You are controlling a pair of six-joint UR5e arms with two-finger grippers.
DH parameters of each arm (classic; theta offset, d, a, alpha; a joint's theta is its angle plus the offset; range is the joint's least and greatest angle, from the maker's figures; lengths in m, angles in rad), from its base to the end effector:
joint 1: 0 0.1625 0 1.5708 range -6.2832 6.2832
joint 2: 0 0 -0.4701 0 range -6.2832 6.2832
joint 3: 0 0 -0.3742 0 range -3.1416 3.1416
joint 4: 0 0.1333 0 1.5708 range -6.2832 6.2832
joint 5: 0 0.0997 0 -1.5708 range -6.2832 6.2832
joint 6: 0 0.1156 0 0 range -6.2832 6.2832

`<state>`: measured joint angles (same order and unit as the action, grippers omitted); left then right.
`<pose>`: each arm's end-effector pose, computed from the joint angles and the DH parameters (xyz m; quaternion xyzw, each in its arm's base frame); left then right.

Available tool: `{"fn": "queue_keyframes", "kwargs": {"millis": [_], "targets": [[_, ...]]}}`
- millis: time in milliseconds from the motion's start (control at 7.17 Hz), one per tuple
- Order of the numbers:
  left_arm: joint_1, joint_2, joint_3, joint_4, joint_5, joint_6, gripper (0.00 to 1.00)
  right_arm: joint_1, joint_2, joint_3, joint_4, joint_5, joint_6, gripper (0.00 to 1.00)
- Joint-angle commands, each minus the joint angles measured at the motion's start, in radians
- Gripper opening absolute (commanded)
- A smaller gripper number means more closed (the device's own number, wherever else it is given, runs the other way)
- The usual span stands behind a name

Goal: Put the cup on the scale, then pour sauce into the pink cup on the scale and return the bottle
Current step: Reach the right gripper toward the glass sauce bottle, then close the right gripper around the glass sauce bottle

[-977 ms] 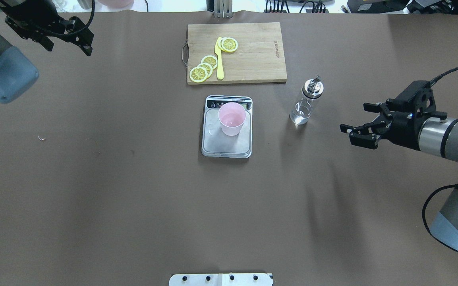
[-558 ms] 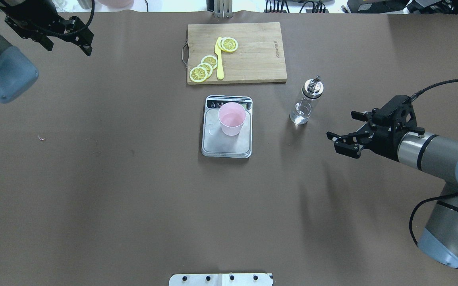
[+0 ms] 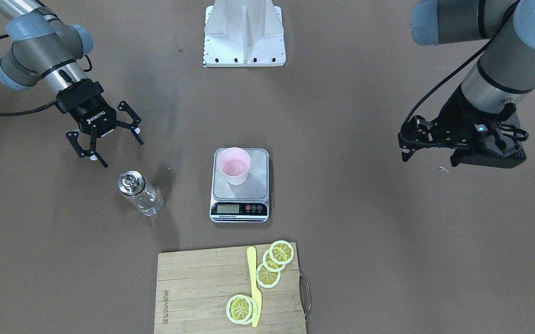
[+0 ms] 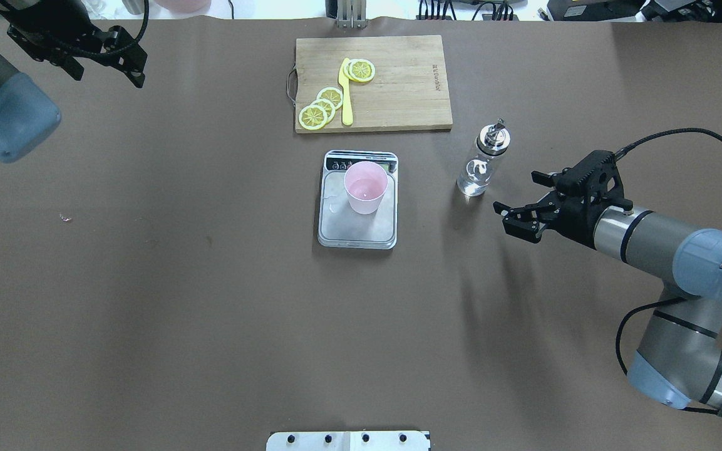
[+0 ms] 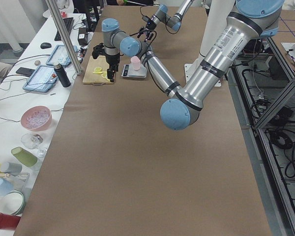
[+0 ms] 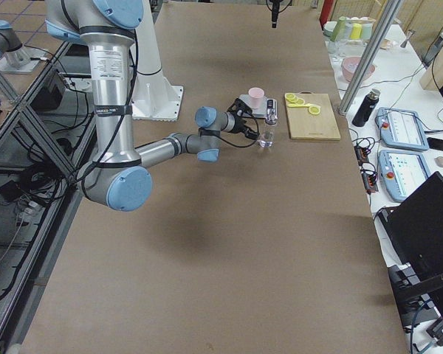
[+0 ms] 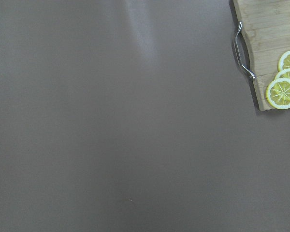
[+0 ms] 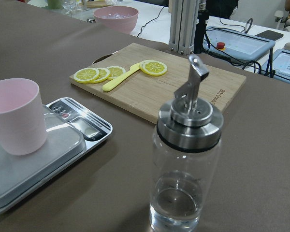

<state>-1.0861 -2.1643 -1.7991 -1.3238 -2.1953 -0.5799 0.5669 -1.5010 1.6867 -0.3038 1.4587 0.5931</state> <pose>0.2458 -0.6078 0.3027 0.0829 0.3907 0.0436 0.9157 -0.3655 -0.4060 0.4769 0.4927 -0.4458 -0.1158 0.7383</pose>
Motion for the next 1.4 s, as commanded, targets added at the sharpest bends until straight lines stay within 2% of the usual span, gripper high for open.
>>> {"fn": "queue_keyframes", "kwargs": {"millis": [0,558,837,1256], "targets": [[0.000,-0.002,0.000,0.000,0.000,0.000,0.99,-0.001,0.068,-0.152,0.136,-0.011,0.002,0.98],[0.000,-0.002,0.001,0.000,0.000,0.000,0.99,-0.001,0.073,-0.148,0.144,-0.017,0.010,0.97],[0.000,-0.002,0.001,0.000,0.000,0.000,0.99,0.004,0.073,-0.156,0.143,-0.044,0.005,0.93],[-0.002,-0.003,0.001,0.000,0.000,0.000,0.99,-0.001,0.159,-0.255,0.143,-0.086,0.007,0.93]]}}
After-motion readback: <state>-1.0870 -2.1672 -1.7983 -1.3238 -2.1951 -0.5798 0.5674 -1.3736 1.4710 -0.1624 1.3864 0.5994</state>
